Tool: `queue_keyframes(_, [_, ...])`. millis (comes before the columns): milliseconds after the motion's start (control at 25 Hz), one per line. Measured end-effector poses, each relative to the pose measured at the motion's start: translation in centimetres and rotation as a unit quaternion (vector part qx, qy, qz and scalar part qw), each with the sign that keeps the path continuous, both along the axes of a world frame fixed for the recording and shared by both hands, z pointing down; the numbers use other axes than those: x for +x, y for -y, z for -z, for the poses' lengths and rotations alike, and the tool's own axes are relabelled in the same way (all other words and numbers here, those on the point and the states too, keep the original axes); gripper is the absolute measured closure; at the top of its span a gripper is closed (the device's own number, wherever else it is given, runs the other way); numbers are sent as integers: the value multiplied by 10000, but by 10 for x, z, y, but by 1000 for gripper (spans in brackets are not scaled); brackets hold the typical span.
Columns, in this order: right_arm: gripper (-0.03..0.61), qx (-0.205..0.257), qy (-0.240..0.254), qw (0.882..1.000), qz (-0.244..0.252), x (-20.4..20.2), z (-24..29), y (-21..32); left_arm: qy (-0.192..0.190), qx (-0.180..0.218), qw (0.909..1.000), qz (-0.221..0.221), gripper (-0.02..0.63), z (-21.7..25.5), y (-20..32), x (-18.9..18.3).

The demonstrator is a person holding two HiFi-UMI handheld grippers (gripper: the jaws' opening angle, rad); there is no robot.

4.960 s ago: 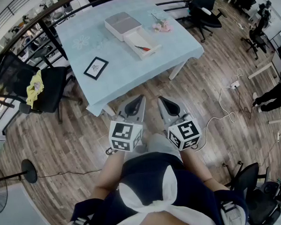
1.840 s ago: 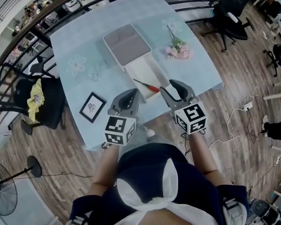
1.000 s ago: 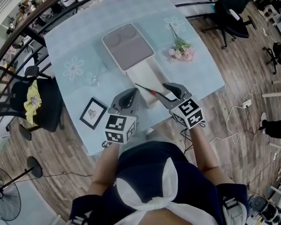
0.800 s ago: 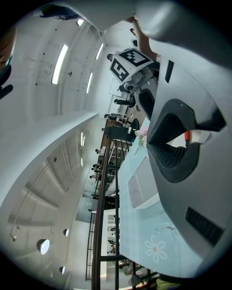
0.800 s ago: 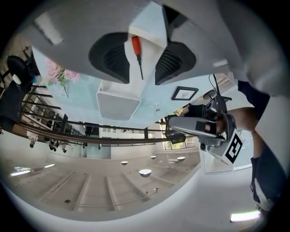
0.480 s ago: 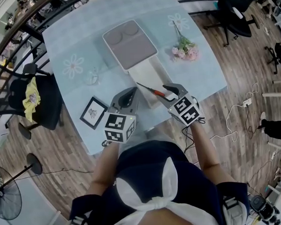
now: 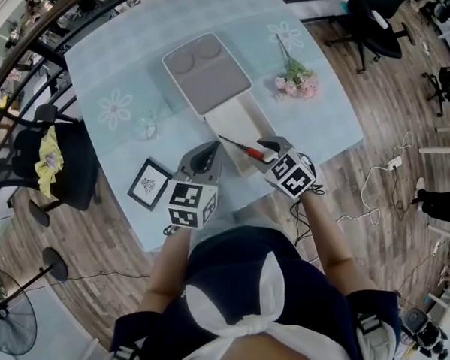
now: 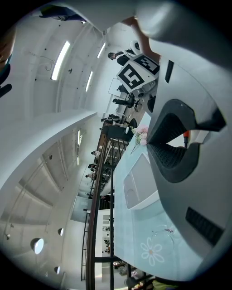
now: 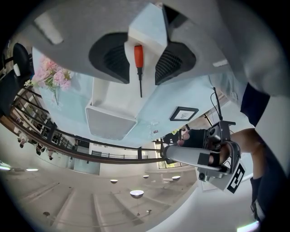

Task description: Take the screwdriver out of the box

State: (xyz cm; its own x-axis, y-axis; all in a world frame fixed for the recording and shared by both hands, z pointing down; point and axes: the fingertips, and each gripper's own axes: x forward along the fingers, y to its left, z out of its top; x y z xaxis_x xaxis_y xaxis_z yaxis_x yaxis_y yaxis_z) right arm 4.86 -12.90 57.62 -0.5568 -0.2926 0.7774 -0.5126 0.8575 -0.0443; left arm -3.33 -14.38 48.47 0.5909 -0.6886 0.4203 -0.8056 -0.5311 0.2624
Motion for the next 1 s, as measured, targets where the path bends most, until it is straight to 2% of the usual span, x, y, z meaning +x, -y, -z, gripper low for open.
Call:
queue_keyframes(360, [402, -275, -439, 9981, 328, 0, -28, 1, 5, -50, 10000, -47, 597, -3, 3, 1])
queue_keyframes(1000, [402, -674, -904, 9924, 500, 1, -72, 4, 15, -137, 9999, -14, 597, -12, 8, 0])
